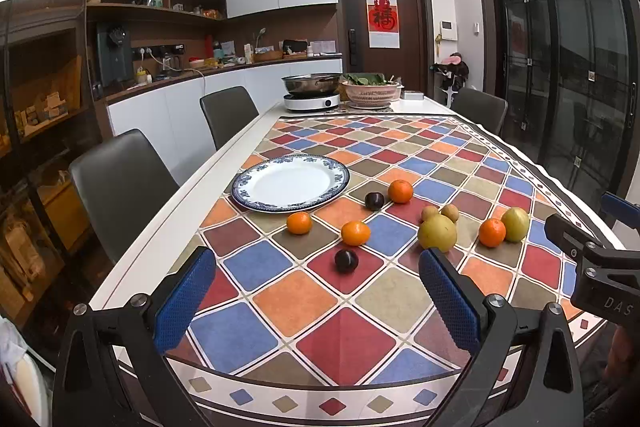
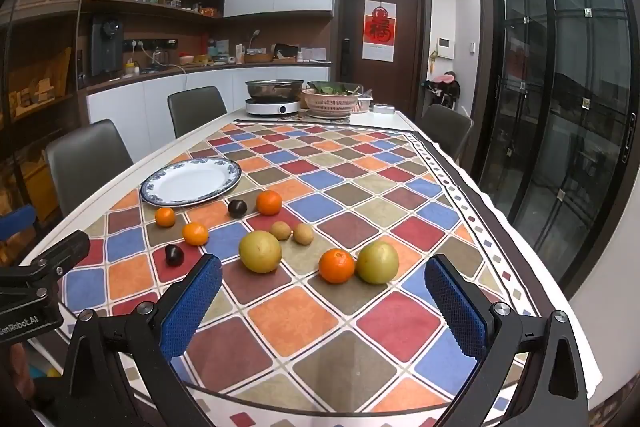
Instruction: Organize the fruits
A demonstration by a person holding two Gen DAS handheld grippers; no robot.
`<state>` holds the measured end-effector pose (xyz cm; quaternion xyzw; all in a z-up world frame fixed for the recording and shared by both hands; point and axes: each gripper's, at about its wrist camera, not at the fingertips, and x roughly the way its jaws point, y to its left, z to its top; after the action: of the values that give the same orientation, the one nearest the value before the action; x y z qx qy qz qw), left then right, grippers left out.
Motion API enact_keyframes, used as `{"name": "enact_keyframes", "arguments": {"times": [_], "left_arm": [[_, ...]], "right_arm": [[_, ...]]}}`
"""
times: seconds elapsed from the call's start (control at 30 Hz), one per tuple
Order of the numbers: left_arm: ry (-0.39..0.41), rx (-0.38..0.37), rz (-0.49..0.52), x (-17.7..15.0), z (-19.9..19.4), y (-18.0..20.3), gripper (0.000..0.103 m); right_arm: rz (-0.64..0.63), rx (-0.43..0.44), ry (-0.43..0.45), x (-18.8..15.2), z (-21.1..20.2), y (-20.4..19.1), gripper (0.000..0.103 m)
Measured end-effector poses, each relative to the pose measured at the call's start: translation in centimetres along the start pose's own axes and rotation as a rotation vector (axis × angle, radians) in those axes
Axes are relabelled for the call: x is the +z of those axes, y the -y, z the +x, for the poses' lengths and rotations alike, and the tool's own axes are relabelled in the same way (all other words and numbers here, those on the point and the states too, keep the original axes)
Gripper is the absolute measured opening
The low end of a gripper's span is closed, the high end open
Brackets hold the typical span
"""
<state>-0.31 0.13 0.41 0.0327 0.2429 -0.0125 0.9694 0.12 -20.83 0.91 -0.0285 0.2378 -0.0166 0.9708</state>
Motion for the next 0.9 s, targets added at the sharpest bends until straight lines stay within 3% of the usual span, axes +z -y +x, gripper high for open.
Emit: {"name": "enact_keyframes", "arguments": {"times": [0.9], "left_arm": [[-0.004, 0.03, 0.004, -0.05, -0.38, -0.28, 0.103]], "right_arm": [[-0.006, 0.023, 0.014, 0.34, -0.08, -0.32, 0.102]]}}
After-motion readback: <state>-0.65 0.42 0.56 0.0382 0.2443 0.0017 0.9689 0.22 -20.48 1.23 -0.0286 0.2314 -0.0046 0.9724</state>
